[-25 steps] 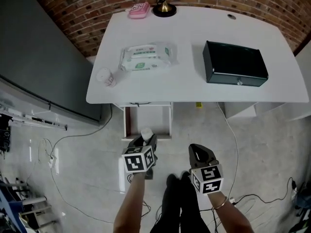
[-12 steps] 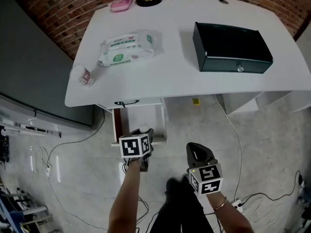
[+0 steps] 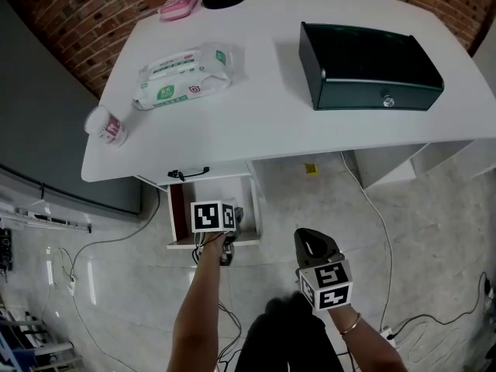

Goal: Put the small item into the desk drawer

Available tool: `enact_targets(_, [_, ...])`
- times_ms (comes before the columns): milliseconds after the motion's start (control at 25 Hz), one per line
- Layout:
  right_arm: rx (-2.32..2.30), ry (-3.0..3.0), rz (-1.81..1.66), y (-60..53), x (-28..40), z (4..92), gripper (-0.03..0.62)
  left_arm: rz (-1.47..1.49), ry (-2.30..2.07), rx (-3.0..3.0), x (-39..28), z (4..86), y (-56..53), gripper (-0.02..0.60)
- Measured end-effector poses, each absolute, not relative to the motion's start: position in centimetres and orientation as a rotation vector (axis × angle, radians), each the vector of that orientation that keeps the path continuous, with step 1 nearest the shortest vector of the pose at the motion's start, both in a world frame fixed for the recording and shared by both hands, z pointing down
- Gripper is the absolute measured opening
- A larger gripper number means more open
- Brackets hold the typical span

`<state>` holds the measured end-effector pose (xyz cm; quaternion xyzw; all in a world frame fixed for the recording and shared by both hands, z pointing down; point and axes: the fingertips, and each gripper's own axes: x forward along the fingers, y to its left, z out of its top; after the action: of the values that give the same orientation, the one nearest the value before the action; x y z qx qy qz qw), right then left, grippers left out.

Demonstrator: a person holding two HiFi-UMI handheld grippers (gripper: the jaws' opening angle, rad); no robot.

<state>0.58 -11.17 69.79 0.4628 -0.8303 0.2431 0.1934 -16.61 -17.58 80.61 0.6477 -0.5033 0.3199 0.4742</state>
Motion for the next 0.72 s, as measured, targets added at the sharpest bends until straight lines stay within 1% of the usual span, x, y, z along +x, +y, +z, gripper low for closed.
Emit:
enact_targets(440, [1.280, -2.338, 0.660, -13.0, 0.0, 74.5, 0.008, 0.910, -1.228, 1.577, -16.8, 87.6, -20.6, 0.196])
enact_targets(720, [1.286, -2.328, 0.686, -14.0, -0.1, 76.5, 0.008, 0.946, -1.237, 1.611, -16.7, 90.5, -22.6, 0.196])
